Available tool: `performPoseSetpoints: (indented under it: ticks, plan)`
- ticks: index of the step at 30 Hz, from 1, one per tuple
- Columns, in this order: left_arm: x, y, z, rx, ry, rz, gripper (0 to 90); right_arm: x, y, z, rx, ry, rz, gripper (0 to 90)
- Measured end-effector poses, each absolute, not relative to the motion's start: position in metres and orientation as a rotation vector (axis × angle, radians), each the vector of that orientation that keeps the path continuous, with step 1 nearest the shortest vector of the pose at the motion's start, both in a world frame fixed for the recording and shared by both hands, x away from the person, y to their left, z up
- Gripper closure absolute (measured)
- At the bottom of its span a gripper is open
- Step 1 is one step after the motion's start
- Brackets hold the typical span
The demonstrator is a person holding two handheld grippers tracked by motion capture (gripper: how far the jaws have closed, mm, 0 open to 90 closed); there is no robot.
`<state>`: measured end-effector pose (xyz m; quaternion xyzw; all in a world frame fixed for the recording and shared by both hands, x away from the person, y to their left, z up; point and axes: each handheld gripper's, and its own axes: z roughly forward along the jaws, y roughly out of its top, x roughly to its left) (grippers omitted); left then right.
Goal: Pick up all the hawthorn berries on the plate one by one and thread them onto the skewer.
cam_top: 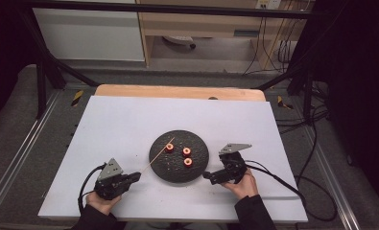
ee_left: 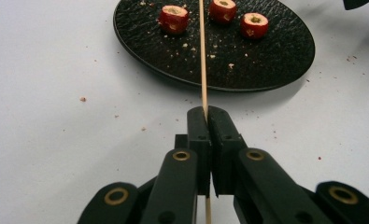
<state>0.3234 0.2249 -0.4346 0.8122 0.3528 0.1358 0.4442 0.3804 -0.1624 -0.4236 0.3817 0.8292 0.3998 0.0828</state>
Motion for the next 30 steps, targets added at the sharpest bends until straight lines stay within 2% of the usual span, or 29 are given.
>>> performPoseSetpoints:
  ticks: [9, 18, 30]
  plan:
    - [0.323, 0.225, -0.435, 2.014, 0.871, 0.338, 87.6, 0.394, -0.122, -0.411, 1.077, 2.562, 1.054, 3.6]
    - [0.324, 0.225, -0.436, 2.013, 0.87, 0.337, 87.6, 0.41, -0.092, -0.404, 1.056, 2.656, 0.938, 9.2]
    - [0.323, 0.223, -0.436, 2.011, 0.868, 0.339, 87.6, 0.425, -0.074, -0.404, 1.085, 2.735, 0.89, 34.2]
